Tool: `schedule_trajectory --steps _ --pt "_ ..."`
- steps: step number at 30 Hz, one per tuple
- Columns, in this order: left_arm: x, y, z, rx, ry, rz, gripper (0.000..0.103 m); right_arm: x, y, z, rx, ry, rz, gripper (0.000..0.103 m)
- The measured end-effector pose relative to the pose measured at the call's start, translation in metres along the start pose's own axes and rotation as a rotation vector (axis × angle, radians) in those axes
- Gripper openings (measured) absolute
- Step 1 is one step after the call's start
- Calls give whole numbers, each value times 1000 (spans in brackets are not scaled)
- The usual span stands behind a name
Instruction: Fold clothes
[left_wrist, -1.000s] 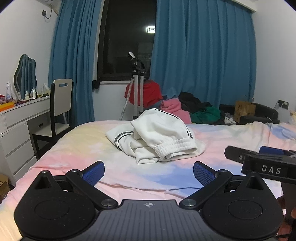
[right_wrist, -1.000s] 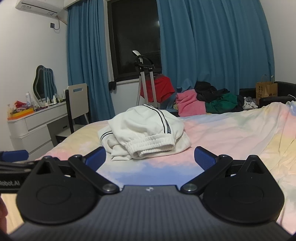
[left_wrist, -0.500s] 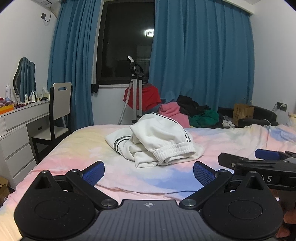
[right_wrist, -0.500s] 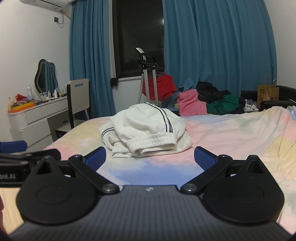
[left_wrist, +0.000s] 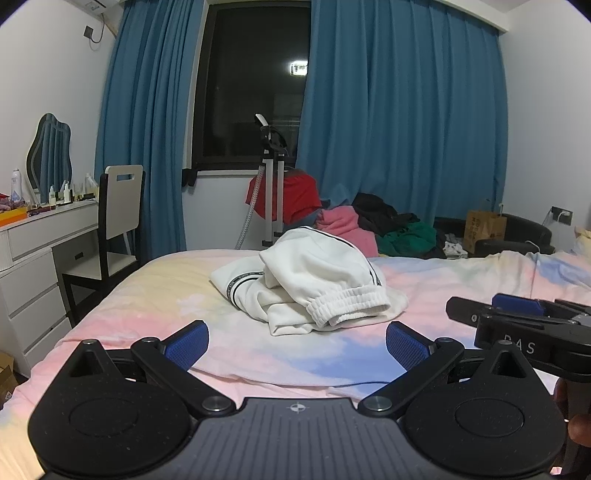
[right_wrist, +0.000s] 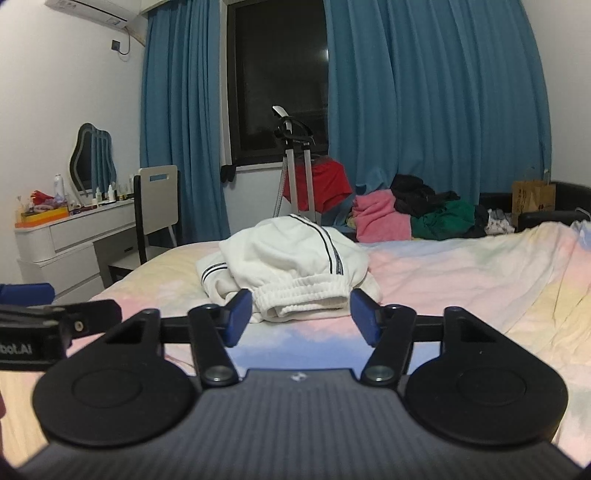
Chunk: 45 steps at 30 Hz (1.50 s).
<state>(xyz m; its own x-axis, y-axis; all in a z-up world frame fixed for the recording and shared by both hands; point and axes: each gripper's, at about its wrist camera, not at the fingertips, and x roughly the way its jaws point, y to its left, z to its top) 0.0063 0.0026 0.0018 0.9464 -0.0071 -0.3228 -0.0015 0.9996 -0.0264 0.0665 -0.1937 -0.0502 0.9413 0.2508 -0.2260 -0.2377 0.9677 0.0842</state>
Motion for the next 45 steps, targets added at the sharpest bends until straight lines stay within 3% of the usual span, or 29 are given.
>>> schedule_trajectory --steps 3,8,16,21,25,30,32,33,34,37,45 --pt "-1 2 -1 -25 -7 -28 103 0 -2 2 26 -2 13 56" --pt "2 -2 -3 -6 6 -5 103 2 -6 4 67 30 22 51" --pt "-2 -4 3 5 -10 8 103 -2 -15 7 102 23 2 28" --pt "-8 -2 26 -10 -37 14 103 -4 -24 8 134 9 -8 26" --pt "-9 -10 55 34 -73 40 103 -2 -30 4 149 16 -17 27" --pt "4 -3 69 25 -58 66 103 9 -36 -4 170 45 -16 31" --pt "9 7 64 7 -63 77 103 25 -38 -7 178 77 -14 47" --pt "11 13 60 -5 -66 83 103 38 -38 -7 176 92 -18 62" --pt "14 19 56 -17 -62 83 103 51 -38 -8 173 108 -22 65" --pt "22 37 46 -46 -35 62 103 100 -39 -12 169 162 -29 64" --pt "55 75 20 -37 -32 46 103 239 -48 -34 98 276 -166 63"
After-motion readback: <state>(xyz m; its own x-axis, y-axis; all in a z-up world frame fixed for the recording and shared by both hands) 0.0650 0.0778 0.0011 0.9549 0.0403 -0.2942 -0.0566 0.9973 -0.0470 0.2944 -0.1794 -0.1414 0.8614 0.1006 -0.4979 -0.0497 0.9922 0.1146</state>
